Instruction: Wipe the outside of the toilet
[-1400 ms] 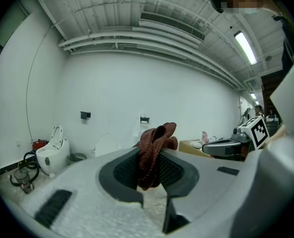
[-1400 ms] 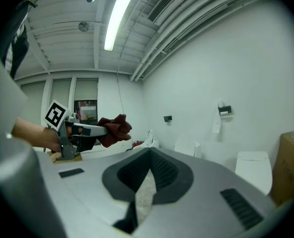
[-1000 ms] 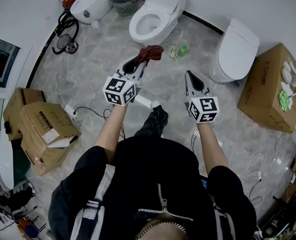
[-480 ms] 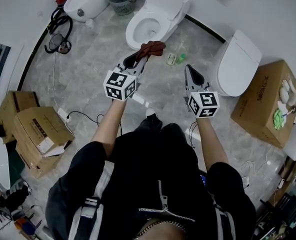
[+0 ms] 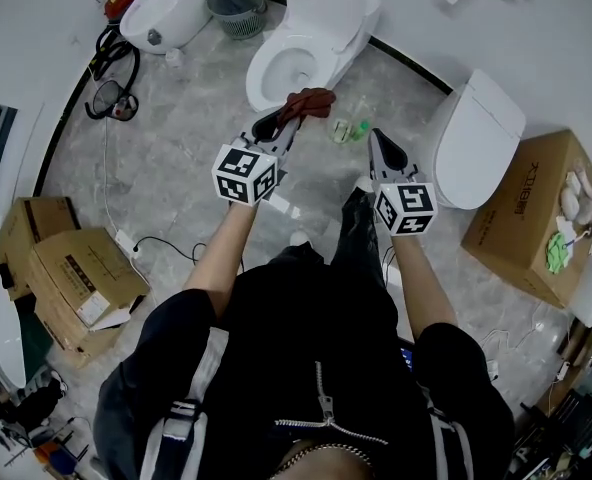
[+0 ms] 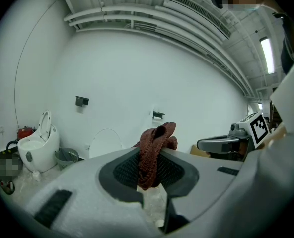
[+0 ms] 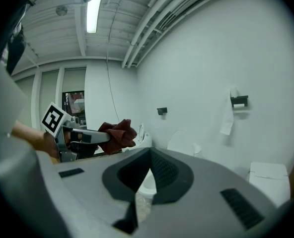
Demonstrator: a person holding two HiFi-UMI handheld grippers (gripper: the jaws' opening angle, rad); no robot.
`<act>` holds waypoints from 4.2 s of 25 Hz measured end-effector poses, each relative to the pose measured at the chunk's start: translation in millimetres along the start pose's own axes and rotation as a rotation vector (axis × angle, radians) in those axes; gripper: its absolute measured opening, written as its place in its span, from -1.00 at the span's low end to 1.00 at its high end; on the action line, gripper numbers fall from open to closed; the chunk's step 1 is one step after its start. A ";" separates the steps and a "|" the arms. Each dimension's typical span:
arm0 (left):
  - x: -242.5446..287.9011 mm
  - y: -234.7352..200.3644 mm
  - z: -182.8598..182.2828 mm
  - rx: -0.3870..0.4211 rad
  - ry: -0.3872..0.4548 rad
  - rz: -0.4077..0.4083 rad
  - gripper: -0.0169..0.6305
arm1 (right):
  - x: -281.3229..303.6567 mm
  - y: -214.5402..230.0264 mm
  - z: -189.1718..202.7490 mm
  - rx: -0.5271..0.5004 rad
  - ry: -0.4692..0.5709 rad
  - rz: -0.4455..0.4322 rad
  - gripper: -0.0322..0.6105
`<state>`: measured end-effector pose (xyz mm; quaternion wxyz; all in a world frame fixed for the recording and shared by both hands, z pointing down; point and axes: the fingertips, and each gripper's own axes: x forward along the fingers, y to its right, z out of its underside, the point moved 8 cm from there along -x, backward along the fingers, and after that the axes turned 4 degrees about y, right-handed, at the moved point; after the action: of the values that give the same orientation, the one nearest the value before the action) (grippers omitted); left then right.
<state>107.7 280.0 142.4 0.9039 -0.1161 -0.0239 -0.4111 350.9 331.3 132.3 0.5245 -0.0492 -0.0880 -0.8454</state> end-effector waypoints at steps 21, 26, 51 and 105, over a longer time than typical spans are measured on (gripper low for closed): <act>288.7 -70.6 73.7 -0.199 -0.064 -0.155 -0.75 | 219.0 236.7 39.9 0.057 -0.154 -0.205 -0.89; 350.1 -82.0 133.4 -0.235 -0.120 -0.159 -0.75 | 254.6 280.3 74.0 0.103 -0.182 -0.191 -0.89; 508.4 -174.9 451.0 -0.481 -0.130 -0.366 -0.75 | 368.8 364.4 316.7 0.177 -0.261 -0.252 -0.89; 332.5 -225.7 564.4 -0.696 -0.075 -0.609 -0.75 | 354.3 196.8 397.5 0.107 -0.419 -0.332 -0.89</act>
<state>188.0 20.9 780.0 0.6478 -0.4152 0.0501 -0.6368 365.9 14.4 603.1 0.3510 -0.1803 -0.2463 -0.8852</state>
